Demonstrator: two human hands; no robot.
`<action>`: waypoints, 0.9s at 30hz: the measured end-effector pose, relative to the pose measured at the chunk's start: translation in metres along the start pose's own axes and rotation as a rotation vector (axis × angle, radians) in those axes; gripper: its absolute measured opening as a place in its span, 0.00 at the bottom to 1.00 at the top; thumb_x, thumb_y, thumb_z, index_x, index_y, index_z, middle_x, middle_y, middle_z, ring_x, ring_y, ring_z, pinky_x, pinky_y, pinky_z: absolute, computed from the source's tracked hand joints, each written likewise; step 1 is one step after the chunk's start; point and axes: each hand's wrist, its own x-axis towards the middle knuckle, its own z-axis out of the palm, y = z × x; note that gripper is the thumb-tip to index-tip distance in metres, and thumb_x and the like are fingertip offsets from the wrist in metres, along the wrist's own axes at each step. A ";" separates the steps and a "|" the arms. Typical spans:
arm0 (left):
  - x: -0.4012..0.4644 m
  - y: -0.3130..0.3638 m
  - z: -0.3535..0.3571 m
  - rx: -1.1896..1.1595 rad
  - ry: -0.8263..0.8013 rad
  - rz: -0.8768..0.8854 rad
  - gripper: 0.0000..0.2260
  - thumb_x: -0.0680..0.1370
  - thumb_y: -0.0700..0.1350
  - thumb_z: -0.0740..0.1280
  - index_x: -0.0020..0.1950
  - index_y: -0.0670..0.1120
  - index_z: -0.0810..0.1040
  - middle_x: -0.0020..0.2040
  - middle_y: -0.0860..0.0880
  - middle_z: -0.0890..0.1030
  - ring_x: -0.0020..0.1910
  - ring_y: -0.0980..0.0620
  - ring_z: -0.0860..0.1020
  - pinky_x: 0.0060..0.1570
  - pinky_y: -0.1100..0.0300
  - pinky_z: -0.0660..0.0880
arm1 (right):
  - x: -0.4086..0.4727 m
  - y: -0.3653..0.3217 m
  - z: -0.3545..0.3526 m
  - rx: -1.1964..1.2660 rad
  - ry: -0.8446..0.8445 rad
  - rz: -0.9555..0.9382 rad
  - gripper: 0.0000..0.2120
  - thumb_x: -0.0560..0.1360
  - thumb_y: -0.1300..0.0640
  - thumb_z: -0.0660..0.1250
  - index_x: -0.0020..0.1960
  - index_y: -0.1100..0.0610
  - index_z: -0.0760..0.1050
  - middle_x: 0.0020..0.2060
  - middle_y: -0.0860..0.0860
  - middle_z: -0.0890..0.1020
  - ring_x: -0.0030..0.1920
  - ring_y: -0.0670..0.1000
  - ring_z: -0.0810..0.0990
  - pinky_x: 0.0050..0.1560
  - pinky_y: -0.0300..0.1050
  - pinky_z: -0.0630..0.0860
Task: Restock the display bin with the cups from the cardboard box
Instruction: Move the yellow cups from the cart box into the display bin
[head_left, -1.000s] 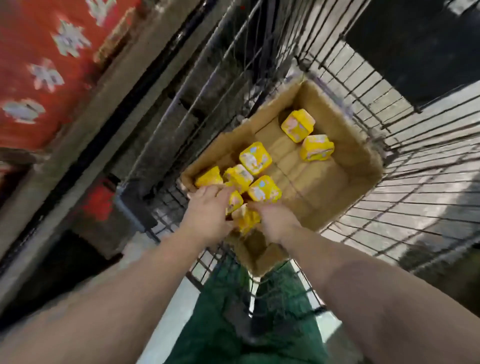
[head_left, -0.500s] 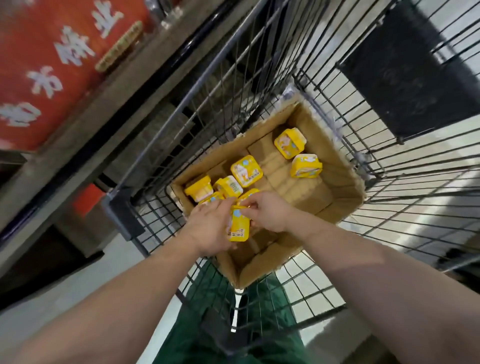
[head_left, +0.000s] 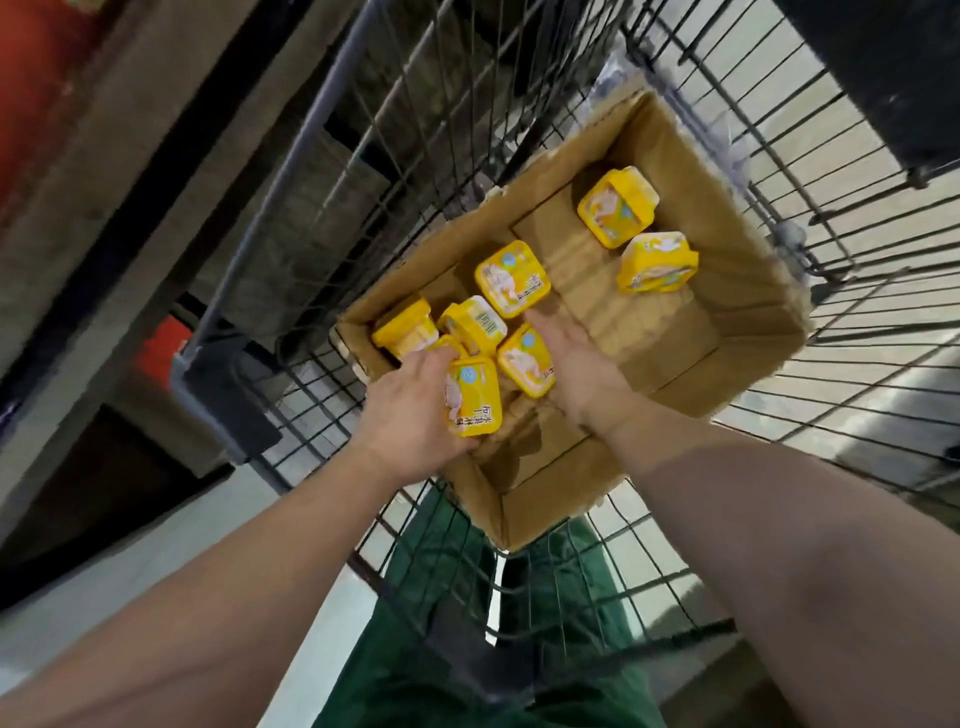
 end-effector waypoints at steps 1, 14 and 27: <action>0.000 0.001 0.001 0.014 0.003 0.002 0.43 0.63 0.59 0.77 0.72 0.50 0.61 0.66 0.48 0.70 0.63 0.45 0.73 0.60 0.48 0.71 | 0.000 0.001 0.000 0.004 0.027 0.011 0.46 0.69 0.65 0.70 0.77 0.43 0.50 0.73 0.56 0.60 0.71 0.59 0.66 0.67 0.50 0.67; -0.038 0.026 -0.078 -0.164 -0.050 -0.001 0.44 0.62 0.53 0.79 0.71 0.48 0.61 0.63 0.45 0.70 0.63 0.45 0.71 0.59 0.54 0.70 | -0.129 -0.051 -0.079 0.009 0.062 -0.031 0.51 0.61 0.56 0.80 0.74 0.41 0.54 0.65 0.55 0.73 0.62 0.58 0.75 0.58 0.46 0.74; -0.206 -0.033 -0.148 -0.385 0.237 0.083 0.34 0.58 0.52 0.82 0.58 0.48 0.69 0.48 0.52 0.78 0.46 0.53 0.77 0.47 0.59 0.75 | -0.253 -0.198 -0.096 0.029 0.235 -0.423 0.47 0.60 0.55 0.82 0.71 0.49 0.59 0.57 0.47 0.74 0.59 0.50 0.75 0.59 0.49 0.74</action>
